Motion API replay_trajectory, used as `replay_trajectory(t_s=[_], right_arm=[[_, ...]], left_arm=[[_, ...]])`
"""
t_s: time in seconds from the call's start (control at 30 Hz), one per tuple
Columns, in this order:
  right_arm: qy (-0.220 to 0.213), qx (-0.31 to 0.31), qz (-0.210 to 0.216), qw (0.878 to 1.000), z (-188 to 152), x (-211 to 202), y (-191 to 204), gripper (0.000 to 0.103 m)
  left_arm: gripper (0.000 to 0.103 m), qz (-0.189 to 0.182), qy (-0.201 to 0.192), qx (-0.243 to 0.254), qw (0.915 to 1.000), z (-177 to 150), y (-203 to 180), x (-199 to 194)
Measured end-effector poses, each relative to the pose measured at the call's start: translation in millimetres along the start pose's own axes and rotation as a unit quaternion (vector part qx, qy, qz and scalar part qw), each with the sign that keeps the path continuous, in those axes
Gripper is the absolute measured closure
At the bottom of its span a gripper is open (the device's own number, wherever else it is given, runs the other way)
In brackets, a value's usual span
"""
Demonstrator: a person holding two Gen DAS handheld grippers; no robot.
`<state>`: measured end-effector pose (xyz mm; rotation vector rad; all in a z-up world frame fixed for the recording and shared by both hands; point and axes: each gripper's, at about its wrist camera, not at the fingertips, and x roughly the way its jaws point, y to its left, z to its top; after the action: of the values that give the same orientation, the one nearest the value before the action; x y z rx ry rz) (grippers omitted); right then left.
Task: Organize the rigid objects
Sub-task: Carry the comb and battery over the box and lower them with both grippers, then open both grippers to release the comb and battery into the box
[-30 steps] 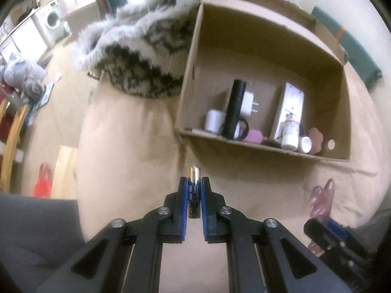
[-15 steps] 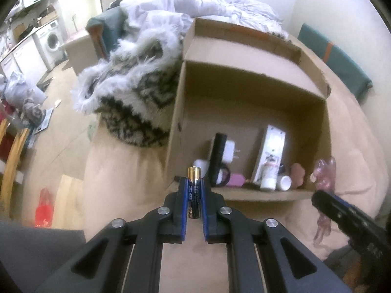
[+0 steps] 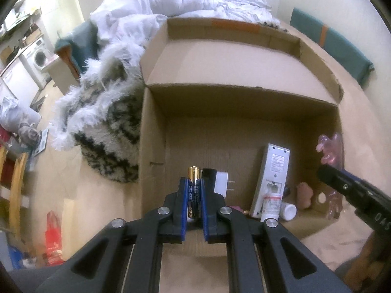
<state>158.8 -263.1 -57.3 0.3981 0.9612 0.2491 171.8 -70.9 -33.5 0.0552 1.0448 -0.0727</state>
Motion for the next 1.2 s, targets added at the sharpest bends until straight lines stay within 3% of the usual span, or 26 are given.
replay_trajectory(t_s=[0.3, 0.63, 0.87, 0.93, 0.97, 1.0, 1.07, 1.13, 1.2], right_arm=[[0.046, 0.01, -0.032, 0.998, -11, 34, -8, 0.068], [0.06, -0.007, -0.064, 0.996, -15, 48, -1, 0.068], [0.062, -0.001, -0.059, 0.996, -13, 52, 0, 0.068], [0.052, 0.004, -0.054, 0.997, -11, 48, 0, 0.068], [0.048, 0.005, -0.049, 0.998, -11, 46, -2, 0.067], [0.044, 0.007, -0.045, 0.998, -10, 44, -3, 0.064], [0.034, 0.014, -0.03, 0.999, -10, 39, -3, 0.043], [0.021, 0.012, -0.031, 0.999, -9, 33, -1, 0.029], [0.007, 0.004, -0.035, 0.999, -9, 26, 1, 0.025]], left_arm=[[0.094, -0.005, 0.01, 0.015, 0.9998, -13, -9, 31], [0.094, -0.006, 0.022, 0.001, 0.9997, -17, -4, 47], [0.093, 0.0, 0.029, 0.0, 0.9996, -19, -3, 48], [0.088, 0.007, 0.023, 0.01, 0.9997, -18, -7, 45], [0.077, 0.006, 0.02, 0.016, 0.9996, -18, -11, 42], [0.06, 0.007, 0.017, 0.019, 0.9996, -17, -14, 39], [0.033, 0.015, 0.002, 0.016, 0.9998, -19, -16, 29], [0.03, 0.018, -0.022, 0.014, 0.9995, -20, -16, 18], [0.03, 0.014, -0.025, 0.016, 0.9994, -19, -13, 10]])
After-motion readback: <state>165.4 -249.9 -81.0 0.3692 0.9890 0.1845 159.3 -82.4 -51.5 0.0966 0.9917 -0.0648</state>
